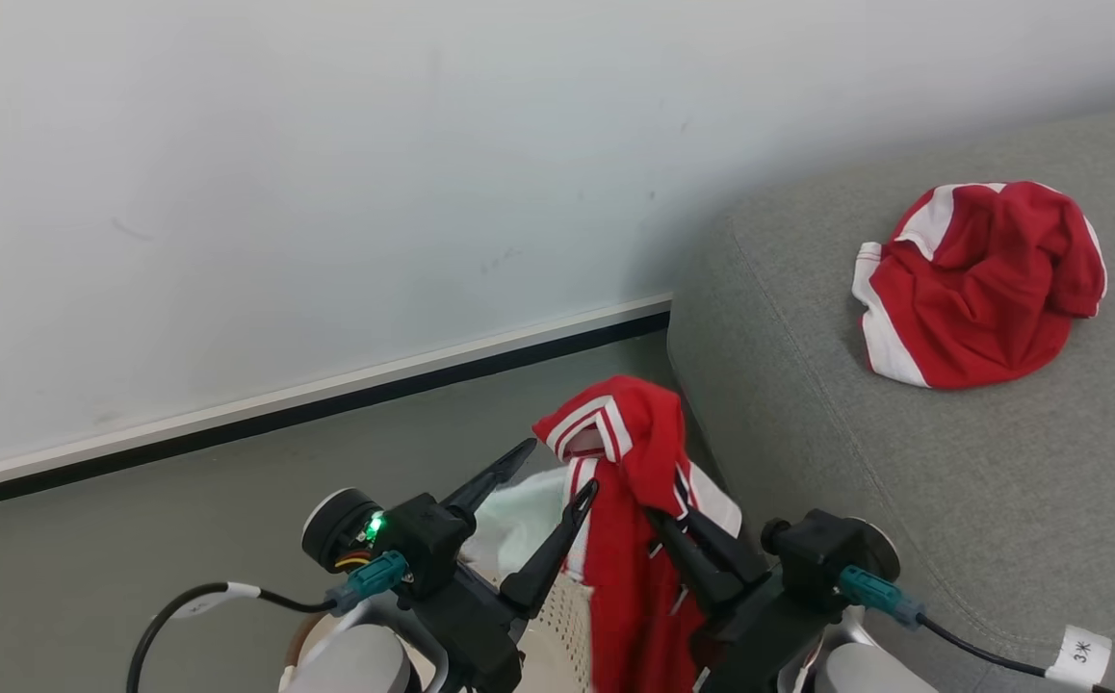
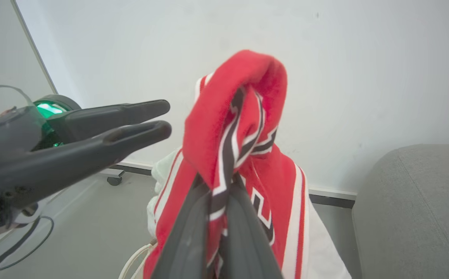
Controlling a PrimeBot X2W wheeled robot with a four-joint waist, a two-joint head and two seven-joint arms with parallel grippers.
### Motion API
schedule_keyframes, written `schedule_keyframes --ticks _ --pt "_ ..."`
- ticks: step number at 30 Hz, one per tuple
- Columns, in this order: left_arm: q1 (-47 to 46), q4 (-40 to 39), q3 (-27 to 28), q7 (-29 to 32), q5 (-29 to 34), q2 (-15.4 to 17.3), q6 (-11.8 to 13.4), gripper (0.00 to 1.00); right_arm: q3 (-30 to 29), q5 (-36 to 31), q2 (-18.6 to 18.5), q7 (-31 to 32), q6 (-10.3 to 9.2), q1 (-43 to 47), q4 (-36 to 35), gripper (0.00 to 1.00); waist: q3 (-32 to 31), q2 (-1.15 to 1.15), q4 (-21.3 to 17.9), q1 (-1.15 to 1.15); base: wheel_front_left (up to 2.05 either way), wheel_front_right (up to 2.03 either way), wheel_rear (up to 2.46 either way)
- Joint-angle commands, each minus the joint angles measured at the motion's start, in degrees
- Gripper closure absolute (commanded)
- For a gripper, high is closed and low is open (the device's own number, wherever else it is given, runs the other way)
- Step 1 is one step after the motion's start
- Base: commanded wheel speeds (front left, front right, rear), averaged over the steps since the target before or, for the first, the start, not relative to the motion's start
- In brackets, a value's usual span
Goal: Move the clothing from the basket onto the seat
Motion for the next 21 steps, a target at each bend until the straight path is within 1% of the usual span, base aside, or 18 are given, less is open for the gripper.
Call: schedule_keyframes --ticks 1,7,15,21 --pt "0.0 -0.3 0.0 -0.1 -0.4 0.4 0.0 0.00 -0.4 -0.5 -0.3 0.0 -0.02 0.8 -0.2 1.00 0.2 0.00 -0.5 0.00 0.00 0.00 0.00" --pt "-0.1 -0.9 -0.4 0.2 -0.7 0.8 0.2 0.00 -3.3 -1.7 -1.0 0.0 -0.02 0.6 -1.2 1.00 1.1 0.00 -3.0 0.00 0.00 0.00 0.00" --pt "-1.1 -1.9 -1.0 0.6 -0.7 1.3 0.1 0.00 -8.2 -4.3 -2.1 0.0 -0.02 1.7 -3.4 1.00 3.1 0.00 -7.6 0.00 0.00 0.00 0.00" --pt "-2.3 -2.2 -1.5 0.9 -0.5 1.7 -0.2 0.00 -11.2 -6.3 -2.0 0.0 -0.02 1.9 -5.1 1.00 5.0 0.00 -11.2 0.00 0.00 0.00 0.00"
